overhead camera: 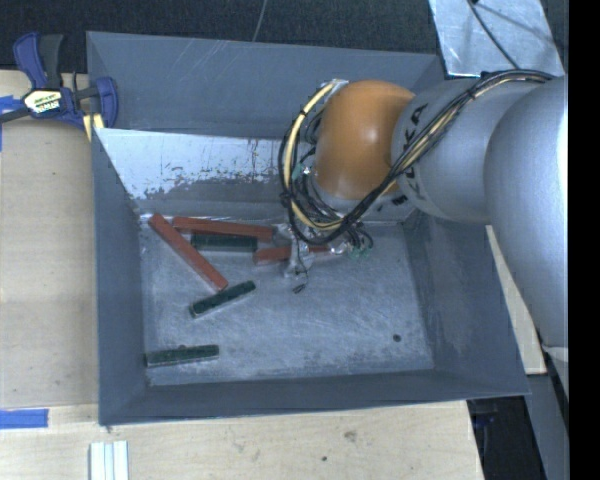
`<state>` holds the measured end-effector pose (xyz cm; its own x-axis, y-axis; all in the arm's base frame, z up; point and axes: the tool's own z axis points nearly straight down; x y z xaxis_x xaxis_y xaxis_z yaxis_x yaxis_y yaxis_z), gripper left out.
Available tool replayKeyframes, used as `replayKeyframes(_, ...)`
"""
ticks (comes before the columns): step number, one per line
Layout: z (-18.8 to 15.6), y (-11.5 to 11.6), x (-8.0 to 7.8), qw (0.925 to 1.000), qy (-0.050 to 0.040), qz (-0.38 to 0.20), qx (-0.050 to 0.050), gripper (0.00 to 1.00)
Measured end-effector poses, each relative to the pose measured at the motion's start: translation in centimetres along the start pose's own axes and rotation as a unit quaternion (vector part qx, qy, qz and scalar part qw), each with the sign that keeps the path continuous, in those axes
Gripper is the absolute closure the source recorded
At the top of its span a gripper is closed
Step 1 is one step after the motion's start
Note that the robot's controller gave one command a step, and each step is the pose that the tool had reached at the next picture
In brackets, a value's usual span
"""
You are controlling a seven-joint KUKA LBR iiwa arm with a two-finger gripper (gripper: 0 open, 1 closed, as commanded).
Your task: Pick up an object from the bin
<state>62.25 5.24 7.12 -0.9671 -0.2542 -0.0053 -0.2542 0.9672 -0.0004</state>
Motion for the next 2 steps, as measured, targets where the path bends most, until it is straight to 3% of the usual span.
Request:
replayKeyframes(1,0.0,0.0,0.0,1.0000,0.0000,0.000,0.000,1.00)
replayKeyframes(2,-12.6,-2.5,1.6,0.9998,0.0008,-0.022,0.000,1.00)
